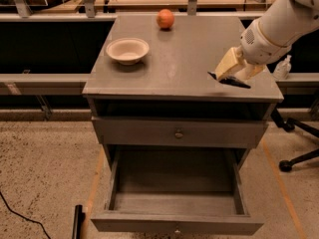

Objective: Place rxbar blueberry into middle drawer

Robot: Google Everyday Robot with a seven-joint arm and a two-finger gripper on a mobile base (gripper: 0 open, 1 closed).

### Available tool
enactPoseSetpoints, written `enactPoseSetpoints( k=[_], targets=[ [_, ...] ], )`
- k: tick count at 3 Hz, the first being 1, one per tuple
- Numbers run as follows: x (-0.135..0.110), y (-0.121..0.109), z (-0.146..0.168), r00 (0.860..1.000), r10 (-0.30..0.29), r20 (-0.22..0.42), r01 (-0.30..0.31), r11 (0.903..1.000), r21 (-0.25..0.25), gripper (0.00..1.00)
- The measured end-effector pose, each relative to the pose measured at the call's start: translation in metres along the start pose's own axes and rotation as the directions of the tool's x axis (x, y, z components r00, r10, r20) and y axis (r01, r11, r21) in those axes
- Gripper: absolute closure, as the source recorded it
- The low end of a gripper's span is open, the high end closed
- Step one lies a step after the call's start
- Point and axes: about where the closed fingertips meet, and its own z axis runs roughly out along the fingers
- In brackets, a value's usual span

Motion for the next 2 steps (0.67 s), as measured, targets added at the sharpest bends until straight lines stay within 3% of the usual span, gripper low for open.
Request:
enactPoseSetpoints(
  k=[1, 2],
  targets=[
    [0.044, 0.004, 0.007, 0.993, 0.095, -0.076, -0.098, 0.9946, -0.034, 1.00],
    [0.080, 0.007, 0.008, 0.981, 0.133, -0.138, -0.141, 0.9885, -0.053, 1.00]
  ],
)
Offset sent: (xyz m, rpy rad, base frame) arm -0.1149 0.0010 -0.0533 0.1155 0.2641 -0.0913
